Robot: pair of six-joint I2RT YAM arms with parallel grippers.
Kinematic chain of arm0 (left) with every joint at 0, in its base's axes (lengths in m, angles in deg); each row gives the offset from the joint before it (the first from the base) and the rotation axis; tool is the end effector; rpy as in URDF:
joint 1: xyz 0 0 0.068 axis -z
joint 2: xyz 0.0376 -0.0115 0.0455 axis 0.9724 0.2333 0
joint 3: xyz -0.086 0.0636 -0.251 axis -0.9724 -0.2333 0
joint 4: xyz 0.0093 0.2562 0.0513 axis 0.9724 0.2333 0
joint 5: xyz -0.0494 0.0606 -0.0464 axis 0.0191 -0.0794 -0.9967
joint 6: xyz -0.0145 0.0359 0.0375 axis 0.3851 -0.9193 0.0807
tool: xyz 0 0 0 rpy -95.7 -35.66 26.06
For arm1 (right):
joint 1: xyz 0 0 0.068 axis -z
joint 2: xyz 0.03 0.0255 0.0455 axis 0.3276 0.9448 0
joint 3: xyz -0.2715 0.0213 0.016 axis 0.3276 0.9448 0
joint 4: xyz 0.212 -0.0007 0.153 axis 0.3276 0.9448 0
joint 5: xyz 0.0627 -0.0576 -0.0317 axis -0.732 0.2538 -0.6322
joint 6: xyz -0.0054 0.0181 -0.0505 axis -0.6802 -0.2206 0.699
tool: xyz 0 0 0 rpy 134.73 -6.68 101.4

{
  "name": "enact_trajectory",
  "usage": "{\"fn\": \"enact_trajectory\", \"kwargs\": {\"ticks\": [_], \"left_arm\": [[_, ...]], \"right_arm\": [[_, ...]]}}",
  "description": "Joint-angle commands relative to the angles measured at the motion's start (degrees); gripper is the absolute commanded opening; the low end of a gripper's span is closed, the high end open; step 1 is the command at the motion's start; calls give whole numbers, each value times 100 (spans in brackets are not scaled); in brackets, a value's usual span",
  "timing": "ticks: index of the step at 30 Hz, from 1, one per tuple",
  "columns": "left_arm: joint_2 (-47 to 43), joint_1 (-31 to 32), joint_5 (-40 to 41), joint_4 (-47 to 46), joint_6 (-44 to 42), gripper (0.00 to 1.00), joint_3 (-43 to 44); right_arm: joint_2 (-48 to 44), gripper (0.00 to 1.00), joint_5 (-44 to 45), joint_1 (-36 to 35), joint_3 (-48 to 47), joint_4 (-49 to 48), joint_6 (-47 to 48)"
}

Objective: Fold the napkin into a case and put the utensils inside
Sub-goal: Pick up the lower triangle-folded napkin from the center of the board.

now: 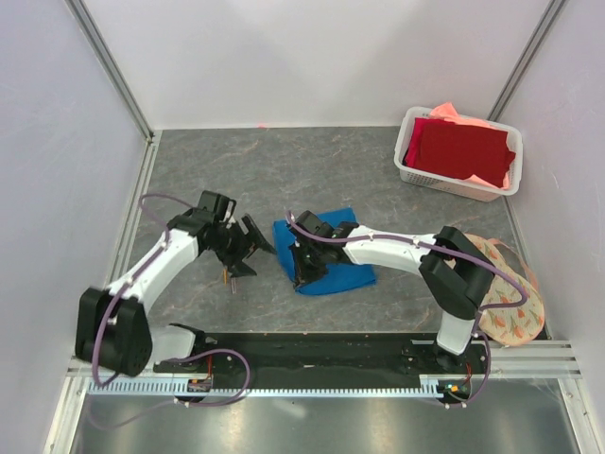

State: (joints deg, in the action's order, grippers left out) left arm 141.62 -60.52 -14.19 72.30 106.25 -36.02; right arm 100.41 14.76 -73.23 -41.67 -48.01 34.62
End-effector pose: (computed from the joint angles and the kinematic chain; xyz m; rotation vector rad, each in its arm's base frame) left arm 0.2093 -0.0747 0.2232 -0.7887 2.7865 -0.8529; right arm 0.2116 0.3038 0.1820 -0.4929 2.7992 0.7025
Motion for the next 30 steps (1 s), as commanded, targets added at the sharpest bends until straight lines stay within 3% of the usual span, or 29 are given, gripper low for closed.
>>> {"fn": "enact_trajectory", "kwargs": {"ticks": [1,8,21,30], "left_arm": [[1027,-78,-358,-598,-190,87,618],[2082,-157,406,-475,-401,88,1294],[3655,-245,248,-511,-718,82,2297],[4087,-254,108,-677,-683,74,2614]], "right_arm": [[-394,0,-652,137,199,-446,-205],[-526,0,-1232,418,419,-876,-302],[-957,0,-1532,717,903,-1378,-513],[-1045,0,-1707,928,1088,-1448,-513]]}}
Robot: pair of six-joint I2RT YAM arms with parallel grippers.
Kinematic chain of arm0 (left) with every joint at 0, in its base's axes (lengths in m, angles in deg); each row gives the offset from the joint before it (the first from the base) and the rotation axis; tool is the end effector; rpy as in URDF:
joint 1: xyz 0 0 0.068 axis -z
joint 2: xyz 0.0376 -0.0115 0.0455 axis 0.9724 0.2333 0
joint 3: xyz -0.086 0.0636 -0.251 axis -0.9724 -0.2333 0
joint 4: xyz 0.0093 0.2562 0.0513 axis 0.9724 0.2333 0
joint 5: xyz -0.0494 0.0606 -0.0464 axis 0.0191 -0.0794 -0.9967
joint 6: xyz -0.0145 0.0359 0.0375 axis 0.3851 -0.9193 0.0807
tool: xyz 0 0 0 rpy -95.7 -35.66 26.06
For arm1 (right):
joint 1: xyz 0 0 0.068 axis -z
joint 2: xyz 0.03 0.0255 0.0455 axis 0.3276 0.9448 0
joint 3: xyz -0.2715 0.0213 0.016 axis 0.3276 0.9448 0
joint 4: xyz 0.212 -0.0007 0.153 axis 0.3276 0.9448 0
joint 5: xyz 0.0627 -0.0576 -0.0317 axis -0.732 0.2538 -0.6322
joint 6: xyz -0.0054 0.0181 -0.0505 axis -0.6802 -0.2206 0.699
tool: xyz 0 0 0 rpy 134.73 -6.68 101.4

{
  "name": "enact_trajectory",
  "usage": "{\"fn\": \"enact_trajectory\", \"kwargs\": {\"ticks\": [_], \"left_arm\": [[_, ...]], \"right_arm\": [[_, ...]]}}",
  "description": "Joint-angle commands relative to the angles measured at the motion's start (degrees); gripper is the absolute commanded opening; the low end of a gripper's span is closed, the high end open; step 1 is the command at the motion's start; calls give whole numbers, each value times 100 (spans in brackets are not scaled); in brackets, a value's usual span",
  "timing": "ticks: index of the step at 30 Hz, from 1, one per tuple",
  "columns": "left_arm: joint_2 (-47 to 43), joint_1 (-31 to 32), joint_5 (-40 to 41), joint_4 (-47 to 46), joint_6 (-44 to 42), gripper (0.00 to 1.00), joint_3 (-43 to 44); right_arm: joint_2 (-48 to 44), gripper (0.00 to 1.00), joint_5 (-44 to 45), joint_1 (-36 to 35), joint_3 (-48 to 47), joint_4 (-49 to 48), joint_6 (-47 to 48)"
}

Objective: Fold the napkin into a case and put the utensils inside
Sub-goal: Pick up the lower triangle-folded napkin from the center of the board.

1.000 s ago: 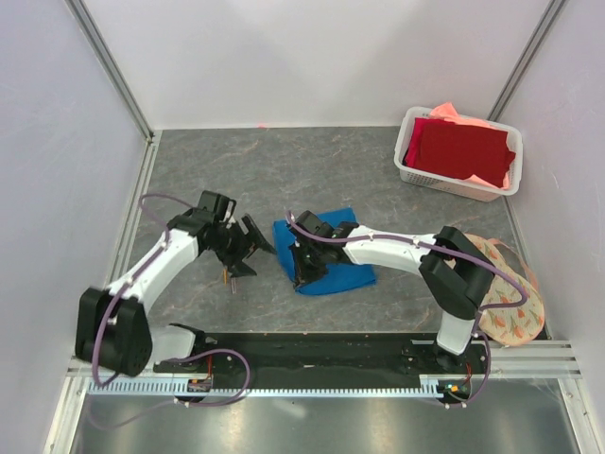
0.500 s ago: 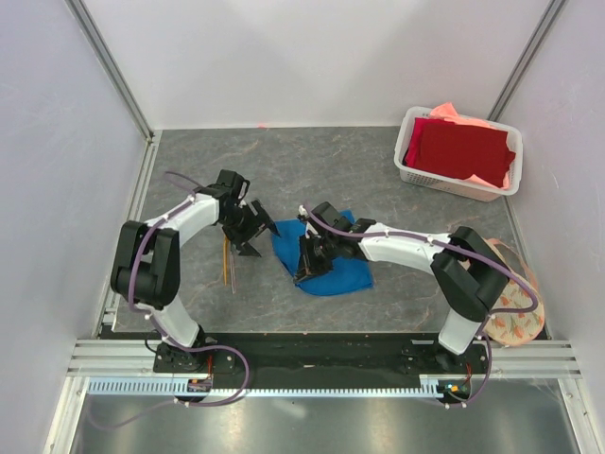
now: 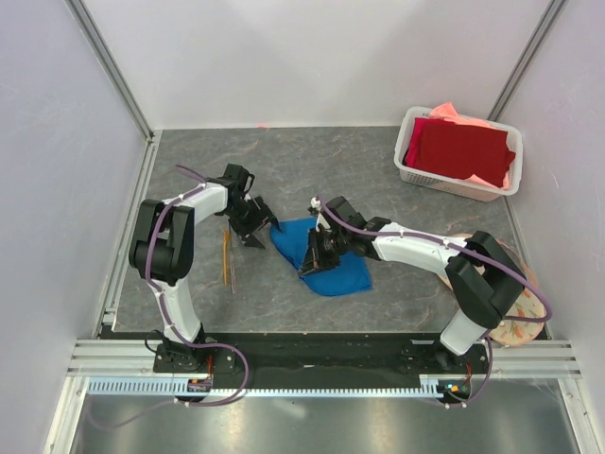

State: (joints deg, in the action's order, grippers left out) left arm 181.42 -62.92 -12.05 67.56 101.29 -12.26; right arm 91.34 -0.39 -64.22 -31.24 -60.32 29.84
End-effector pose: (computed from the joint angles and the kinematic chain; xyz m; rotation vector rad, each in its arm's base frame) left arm 0.3476 -0.0973 0.1499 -0.8352 2.9404 -0.6771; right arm 0.2305 0.2533 0.1971 -0.3062 2.7136 1.1255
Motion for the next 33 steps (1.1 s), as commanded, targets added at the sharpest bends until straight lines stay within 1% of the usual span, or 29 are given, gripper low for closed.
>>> {"fn": "enact_trajectory", "kwargs": {"ticks": [1,2,3,7,8,10,14,16,18,21,23,25,26,29,33], "left_arm": [[134,-14,-133,-221,-178,72,230],[151,-14,-168,-247,-134,71,229],[169,-5,-212,-308,-117,67,212],[265,4,-283,-414,-46,62,168],[274,4,-265,-423,-55,59,177],[266,4,-239,-432,-81,57,151],[274,4,-186,-467,-125,51,98],[292,4,-177,-519,-134,50,98],[310,4,-186,-572,-134,46,106],[310,4,-98,-581,-186,37,203],[275,-5,76,-485,-292,25,308],[231,-5,165,-397,-441,21,379],[213,-5,244,-283,-476,17,449],[143,-5,429,-55,-670,8,546],[-129,-5,736,262,-915,5,502]], "right_arm": [[-146,0,-210,28,45,-244,-43],[-155,0,-236,28,36,-262,-43],[-155,0,-245,36,45,-270,-43],[-182,0,-316,63,80,-375,-113],[-208,0,-342,72,98,-411,-165],[-269,0,-360,89,150,-481,-201],[-348,0,-404,116,159,-552,-228],[-349,0,-439,116,159,-587,-228],[-340,0,-482,124,185,-631,-228],[-305,0,-544,124,247,-692,-201],[-278,0,-641,125,308,-701,-166],[-287,0,-694,116,396,-710,-105],[-296,0,-702,124,440,-710,-96],[-270,0,-790,98,616,-771,-34],[-208,0,-896,19,809,-885,10]]}}
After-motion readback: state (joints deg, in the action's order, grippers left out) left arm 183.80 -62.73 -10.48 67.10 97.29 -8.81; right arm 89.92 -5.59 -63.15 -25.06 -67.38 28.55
